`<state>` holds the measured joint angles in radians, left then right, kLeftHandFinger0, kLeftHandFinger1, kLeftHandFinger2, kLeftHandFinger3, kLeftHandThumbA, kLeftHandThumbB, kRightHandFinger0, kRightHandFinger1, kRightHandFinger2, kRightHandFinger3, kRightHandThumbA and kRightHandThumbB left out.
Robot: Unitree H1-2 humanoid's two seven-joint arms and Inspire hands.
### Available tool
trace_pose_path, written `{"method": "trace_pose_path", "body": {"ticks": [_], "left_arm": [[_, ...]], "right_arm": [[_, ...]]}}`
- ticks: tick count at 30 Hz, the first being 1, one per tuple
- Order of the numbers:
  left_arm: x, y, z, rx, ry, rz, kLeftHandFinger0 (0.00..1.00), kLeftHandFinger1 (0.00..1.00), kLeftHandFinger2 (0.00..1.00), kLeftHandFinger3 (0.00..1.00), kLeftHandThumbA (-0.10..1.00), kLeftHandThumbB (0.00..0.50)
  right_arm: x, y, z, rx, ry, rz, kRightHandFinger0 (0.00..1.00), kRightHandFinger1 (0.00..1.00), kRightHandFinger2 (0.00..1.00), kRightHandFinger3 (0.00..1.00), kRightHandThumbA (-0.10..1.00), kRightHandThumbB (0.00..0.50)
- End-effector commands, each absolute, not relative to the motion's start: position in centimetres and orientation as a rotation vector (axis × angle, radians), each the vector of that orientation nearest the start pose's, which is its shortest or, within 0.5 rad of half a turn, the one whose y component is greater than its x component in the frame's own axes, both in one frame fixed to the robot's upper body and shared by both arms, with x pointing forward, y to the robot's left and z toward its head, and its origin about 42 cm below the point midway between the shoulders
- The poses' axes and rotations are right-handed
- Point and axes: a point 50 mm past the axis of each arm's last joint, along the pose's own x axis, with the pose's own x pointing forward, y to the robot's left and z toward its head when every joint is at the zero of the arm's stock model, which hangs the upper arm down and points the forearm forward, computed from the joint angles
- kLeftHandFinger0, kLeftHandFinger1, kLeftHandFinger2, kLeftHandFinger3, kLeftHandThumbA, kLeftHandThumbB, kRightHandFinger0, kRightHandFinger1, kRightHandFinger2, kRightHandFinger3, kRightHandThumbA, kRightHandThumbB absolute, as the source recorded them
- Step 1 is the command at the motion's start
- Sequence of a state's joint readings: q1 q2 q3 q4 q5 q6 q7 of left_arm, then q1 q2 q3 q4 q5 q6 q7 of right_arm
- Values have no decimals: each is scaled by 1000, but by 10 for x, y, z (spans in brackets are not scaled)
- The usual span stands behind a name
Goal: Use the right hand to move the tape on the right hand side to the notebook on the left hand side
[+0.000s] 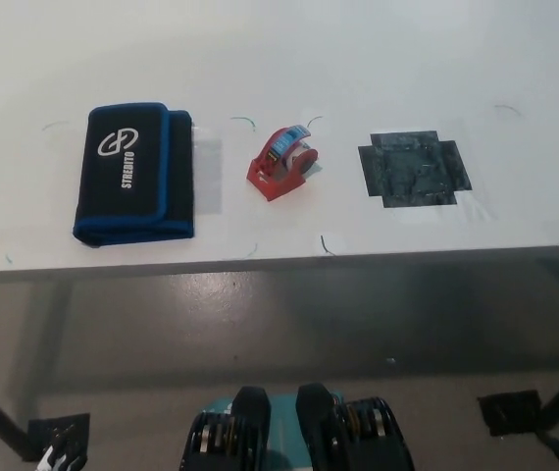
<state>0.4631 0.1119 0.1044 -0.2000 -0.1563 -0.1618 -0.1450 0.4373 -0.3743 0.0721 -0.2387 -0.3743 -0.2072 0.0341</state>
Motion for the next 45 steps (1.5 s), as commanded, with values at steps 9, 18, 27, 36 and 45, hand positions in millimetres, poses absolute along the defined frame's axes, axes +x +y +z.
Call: {"method": "trace_pose_path", "body": {"ticks": [9, 18, 27, 36, 45], "left_arm": [[122, 295, 78, 76, 24, 38, 979, 978, 970, 1000, 734, 106], [124, 296, 74, 90, 32, 28, 958, 969, 981, 1000, 759, 106], [127, 296, 73, 94, 29, 27, 954, 972, 990, 1000, 750, 107], [126, 295, 74, 102, 32, 19, 951, 962, 989, 1000, 763, 89], [124, 296, 75, 111, 35, 6, 959, 965, 989, 1000, 755, 93]], "right_arm": [[139, -304, 78, -705, -12, 234, 1000, 1000, 1000, 1000, 1000, 146], [138, -307, 80, -716, -10, 230, 1000, 1000, 1000, 1000, 1000, 153], [143, -306, 82, -713, -37, 233, 1000, 1000, 1000, 1000, 1000, 134], [143, -307, 83, -746, -32, 232, 1000, 1000, 1000, 1000, 1000, 145], [139, -307, 83, -735, -23, 228, 1000, 1000, 1000, 1000, 1000, 155]]}}
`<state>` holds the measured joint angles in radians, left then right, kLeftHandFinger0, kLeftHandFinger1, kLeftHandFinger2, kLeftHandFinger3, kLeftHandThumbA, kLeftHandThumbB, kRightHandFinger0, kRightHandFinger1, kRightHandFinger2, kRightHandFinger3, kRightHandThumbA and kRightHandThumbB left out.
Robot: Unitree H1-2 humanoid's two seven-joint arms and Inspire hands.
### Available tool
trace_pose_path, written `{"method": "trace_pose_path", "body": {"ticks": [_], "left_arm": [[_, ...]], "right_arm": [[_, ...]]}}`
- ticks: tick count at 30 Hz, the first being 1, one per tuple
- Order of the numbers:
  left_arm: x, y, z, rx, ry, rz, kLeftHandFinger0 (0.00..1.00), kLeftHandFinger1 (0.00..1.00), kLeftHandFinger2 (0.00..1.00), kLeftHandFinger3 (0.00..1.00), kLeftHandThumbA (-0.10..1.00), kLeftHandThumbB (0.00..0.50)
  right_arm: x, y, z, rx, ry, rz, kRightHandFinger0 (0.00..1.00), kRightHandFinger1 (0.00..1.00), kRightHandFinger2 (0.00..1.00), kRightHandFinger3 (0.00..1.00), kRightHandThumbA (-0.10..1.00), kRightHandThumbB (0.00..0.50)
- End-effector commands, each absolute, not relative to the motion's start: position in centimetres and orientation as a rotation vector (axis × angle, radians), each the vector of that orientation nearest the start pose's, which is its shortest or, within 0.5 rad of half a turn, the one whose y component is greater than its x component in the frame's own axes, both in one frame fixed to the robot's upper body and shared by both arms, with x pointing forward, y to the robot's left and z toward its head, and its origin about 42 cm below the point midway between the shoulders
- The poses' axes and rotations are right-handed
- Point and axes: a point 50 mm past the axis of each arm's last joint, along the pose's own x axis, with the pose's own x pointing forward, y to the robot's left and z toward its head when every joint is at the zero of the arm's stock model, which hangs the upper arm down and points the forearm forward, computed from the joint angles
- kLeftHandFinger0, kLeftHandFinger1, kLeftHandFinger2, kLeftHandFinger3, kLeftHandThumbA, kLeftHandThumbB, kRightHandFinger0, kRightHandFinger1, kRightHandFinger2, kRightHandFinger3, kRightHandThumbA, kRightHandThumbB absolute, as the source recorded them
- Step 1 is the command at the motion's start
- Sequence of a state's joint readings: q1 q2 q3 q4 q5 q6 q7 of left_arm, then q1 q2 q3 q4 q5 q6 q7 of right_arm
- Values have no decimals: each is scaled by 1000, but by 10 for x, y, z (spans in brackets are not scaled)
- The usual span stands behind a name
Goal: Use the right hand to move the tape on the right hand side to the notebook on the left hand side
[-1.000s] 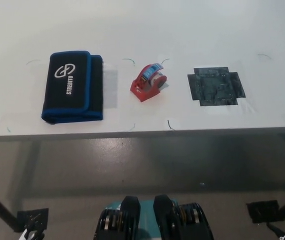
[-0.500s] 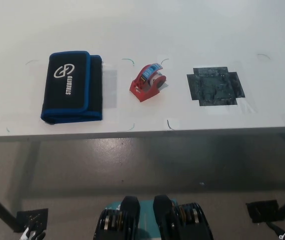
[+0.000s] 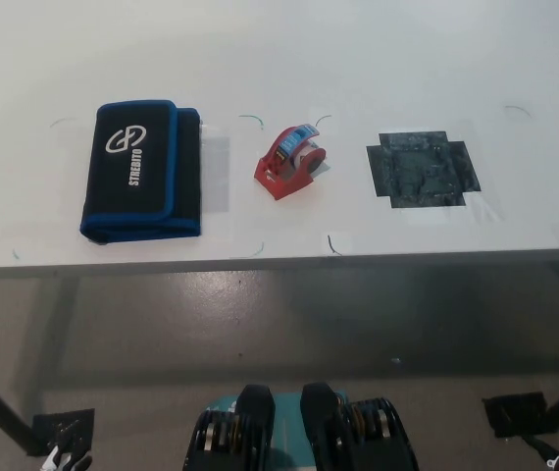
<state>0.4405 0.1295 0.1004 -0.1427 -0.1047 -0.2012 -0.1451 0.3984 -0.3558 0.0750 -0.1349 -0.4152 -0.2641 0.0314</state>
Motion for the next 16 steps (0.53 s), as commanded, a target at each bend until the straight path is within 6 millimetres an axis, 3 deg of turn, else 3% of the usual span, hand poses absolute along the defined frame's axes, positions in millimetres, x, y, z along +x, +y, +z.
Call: {"method": "trace_pose_path", "body": {"ticks": [1, 6, 9, 11, 16], "left_arm": [[123, 296, 75, 110, 35, 6, 954, 960, 992, 1000, 756, 83], [122, 295, 75, 102, 35, 7, 962, 962, 992, 1000, 758, 113], [112, 296, 75, 104, 47, 8, 963, 970, 998, 1000, 754, 80], [106, 295, 74, 98, 52, 14, 962, 965, 1000, 1000, 756, 71], [107, 297, 72, 92, 51, 16, 941, 946, 994, 1000, 752, 89]], "right_arm": [[139, -307, 83, -746, -22, 229, 1000, 1000, 1000, 1000, 1000, 155], [142, -311, 84, -748, -30, 230, 1000, 1000, 1000, 1000, 1000, 138], [134, -309, 84, -742, -12, 233, 1000, 1000, 1000, 1000, 1000, 147], [131, -309, 83, -743, -4, 240, 1000, 1000, 1000, 1000, 1000, 127], [134, -307, 81, -740, -9, 246, 1000, 1000, 1000, 1000, 1000, 134]]}}
